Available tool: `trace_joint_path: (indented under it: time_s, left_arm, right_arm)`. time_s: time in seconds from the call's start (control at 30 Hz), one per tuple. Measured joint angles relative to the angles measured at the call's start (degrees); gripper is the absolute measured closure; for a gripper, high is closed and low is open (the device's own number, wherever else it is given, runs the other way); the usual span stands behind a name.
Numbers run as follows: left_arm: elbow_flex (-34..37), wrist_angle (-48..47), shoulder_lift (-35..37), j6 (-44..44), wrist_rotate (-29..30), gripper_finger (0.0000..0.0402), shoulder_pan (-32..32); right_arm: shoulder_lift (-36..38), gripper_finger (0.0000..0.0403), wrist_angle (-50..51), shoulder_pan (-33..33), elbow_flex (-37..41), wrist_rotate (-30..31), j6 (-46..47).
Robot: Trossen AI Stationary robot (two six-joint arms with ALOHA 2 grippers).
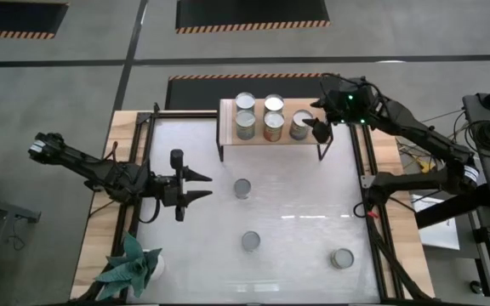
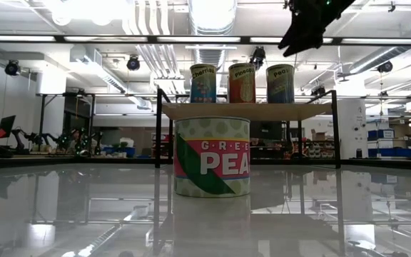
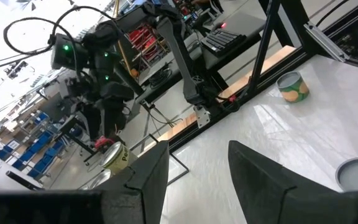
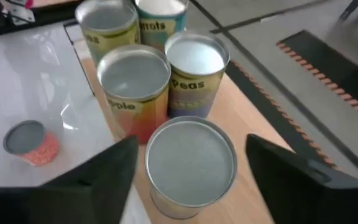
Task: Pick and place cans onto a shelf
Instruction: Put the canned peas on the shelf
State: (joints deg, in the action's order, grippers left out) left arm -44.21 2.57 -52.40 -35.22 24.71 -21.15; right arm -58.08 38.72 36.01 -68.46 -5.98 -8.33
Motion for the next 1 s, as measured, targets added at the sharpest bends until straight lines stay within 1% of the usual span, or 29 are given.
trace_joint_path:
  time_s: [0.17, 0.27, 0.37, 0.43, 0.5, 0.6, 0.77, 1.0]
  left_arm:
    - [0.00, 0.23, 0.00, -0.12, -0.02, 0.0253, -0.01]
    - [0.00, 0.47, 0.00, -0.17, -0.03, 0.0253, 0.00]
    - [0.00, 0.46, -0.02, -0.17, -0.07, 0.0253, -0.01]
    - [0.00, 0.46, -0.03, -0.17, -0.09, 0.0253, 0.00]
    - [0.00, 0.44, -0.13, -0.20, -0.09, 0.0253, -0.02]
    - [0.00, 0.44, -0.15, -0.20, -0.11, 0.0253, -0.02]
    - [0.00, 0.44, -0.15, -0.20, -0.13, 0.0253, -0.01]
    - [0.00, 0.43, -0.15, -0.20, -0.14, 0.0253, -0.01]
  right_arm:
    - [-3.72, 0.0234, -0.83, 0.02, 0.03, 0.31, 2.35]
    - [-6.85, 0.0301, -1.76, 0.00, -0.52, 2.95, 2.25]
    - [-8.97, 0.0355, -1.78, 0.01, -0.96, 4.02, 1.07]
    - [-9.59, 0.0382, -1.82, 0.02, -1.22, 4.05, 0.77]
    - [-9.91, 0.0390, -1.92, 0.00, -1.36, 4.05, 0.80]
    - [-9.95, 0.0390, -1.74, -0.02, -1.36, 3.92, 0.70]
    - [-9.80, 0.0390, -1.27, -0.21, -1.34, 0.13, -0.56]
    - [-9.59, 0.0390, -0.43, -0.26, -1.34, -0.06, -2.06]
